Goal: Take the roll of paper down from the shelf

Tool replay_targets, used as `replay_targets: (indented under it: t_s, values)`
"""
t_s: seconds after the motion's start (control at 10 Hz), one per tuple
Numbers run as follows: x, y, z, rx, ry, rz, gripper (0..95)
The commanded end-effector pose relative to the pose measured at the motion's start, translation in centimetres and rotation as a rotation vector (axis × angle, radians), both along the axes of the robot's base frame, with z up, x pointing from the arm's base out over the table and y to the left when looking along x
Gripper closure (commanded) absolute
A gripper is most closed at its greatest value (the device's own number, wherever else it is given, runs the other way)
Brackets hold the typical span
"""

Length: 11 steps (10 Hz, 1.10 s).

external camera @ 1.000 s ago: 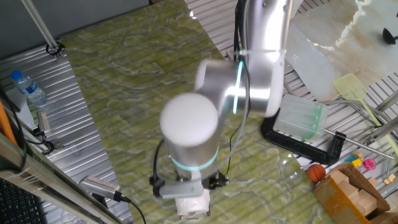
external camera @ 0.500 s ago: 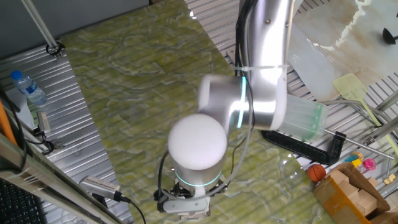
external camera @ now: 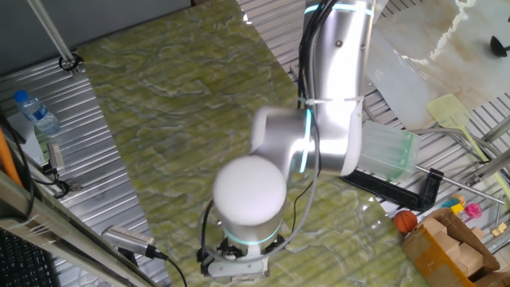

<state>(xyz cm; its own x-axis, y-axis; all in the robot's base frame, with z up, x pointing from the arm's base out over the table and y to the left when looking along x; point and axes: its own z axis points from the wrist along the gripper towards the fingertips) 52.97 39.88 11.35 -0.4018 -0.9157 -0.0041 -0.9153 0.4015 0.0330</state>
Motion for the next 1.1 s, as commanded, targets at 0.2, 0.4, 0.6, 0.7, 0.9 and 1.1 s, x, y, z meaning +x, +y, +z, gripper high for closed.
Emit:
replay_targets:
  t_s: [0.2,0.4,0.6,0.7,0.9,1.1]
  values:
    - [0.3,-0.1,-0.9,0.007,-0.003,-0.002,0.0]
    - [0.3,-0.1,-1.3,0.006,-0.007,0.001,0.0]
    - [0.4,-0.2,-1.9,0.002,-0.022,0.017,0.0]
    - [0.5,-0.2,-2.4,-0.004,-0.039,0.025,0.0]
    - [0.6,-0.3,-3.2,-0.003,-0.062,0.034,0.0]
    - [0.7,-0.4,-3.4,-0.003,-0.075,0.038,0.0]
